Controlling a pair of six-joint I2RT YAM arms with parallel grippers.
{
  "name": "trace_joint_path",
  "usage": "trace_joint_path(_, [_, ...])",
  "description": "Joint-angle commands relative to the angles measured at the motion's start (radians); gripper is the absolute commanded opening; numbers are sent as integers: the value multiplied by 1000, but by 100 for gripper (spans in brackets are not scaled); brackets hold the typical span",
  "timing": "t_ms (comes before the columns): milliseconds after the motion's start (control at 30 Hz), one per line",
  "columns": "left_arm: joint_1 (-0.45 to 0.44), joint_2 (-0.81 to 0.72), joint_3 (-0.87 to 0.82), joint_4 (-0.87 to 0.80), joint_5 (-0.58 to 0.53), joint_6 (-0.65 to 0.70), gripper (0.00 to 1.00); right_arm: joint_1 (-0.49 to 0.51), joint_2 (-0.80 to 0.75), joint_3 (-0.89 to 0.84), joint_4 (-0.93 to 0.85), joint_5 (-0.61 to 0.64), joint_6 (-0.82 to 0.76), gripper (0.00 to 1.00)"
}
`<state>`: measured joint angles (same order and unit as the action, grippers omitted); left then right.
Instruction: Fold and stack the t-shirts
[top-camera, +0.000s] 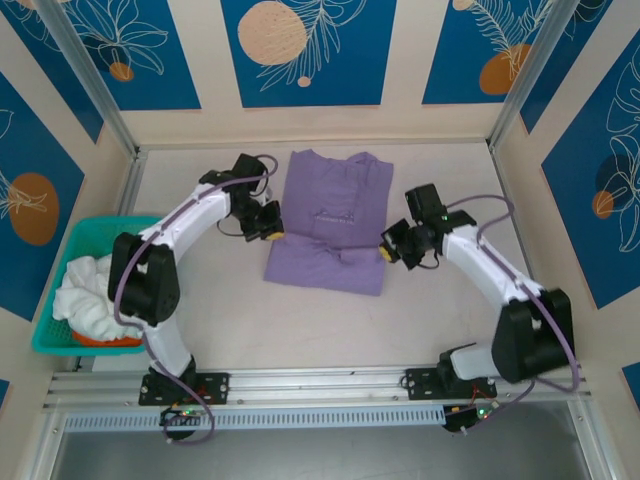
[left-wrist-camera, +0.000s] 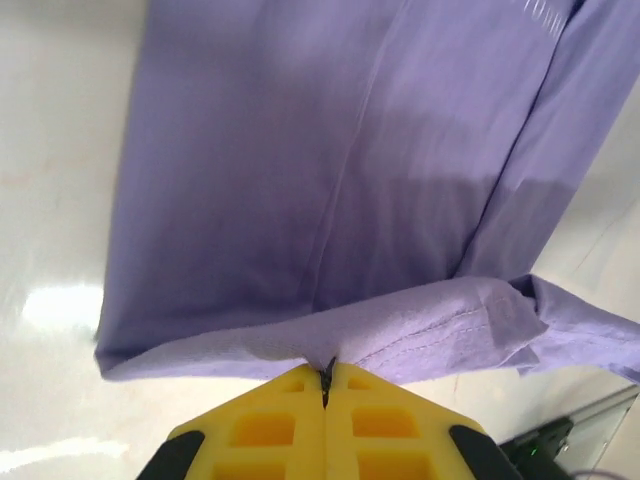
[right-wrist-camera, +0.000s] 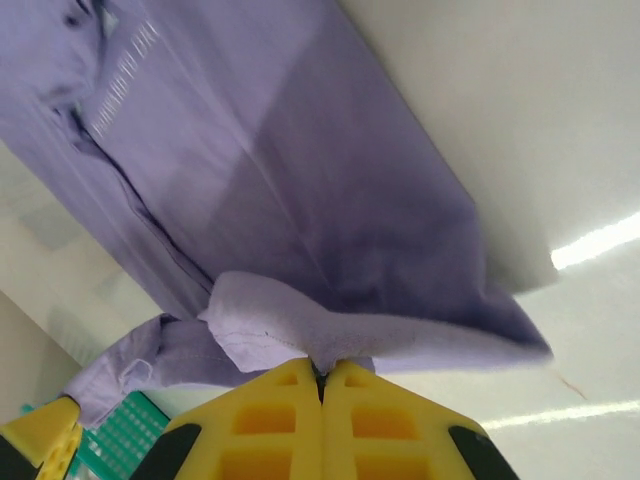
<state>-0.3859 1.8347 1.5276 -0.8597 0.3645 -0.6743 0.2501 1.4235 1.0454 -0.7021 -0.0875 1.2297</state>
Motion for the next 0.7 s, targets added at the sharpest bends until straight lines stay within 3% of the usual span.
trace_joint_path(0, [29, 99, 126, -49, -23, -5, 0, -51, 122, 102, -42, -87, -95, 0])
trace_joint_path(200, [69, 252, 284, -75, -18, -19, 0, -116, 306, 241, -56, -136, -127, 0])
trace_joint_path(500, [99, 403, 457, -115, 5, -15, 0, -133, 531, 450, -116, -166, -139, 0])
trace_joint_path(633, [112, 457, 527, -138, -10, -30, 9, -142, 603, 524, -165, -152, -118, 8])
trace_joint_path(667, [118, 463, 534, -137, -17, -40, 16, -147, 613, 534, -169, -153, -107, 12])
